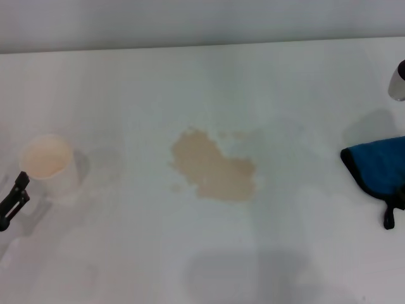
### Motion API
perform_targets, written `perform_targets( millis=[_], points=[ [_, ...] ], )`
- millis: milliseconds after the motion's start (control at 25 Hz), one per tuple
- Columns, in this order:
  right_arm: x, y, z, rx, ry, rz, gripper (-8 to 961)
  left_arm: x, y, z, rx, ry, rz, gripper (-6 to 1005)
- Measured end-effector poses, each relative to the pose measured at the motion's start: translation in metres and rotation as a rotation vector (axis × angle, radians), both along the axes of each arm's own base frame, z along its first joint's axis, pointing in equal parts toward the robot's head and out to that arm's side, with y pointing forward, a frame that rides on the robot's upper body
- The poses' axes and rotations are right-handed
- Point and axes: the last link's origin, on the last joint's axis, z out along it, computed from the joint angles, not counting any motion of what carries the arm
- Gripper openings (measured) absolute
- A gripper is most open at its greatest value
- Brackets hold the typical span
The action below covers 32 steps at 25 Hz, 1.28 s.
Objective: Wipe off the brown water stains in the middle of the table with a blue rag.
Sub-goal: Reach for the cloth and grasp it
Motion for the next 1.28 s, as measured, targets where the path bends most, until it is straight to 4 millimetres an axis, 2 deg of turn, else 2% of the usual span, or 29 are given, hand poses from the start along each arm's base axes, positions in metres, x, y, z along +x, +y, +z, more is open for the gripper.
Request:
perform_targets(
  millis=[1280],
  points=[
    [0.0027,-0.0008,-0.0045,-0.025,-0.006,0.012,272,-0.0007,0.0007,-0.001,-0.005,0.002,0.006,887]
  ],
)
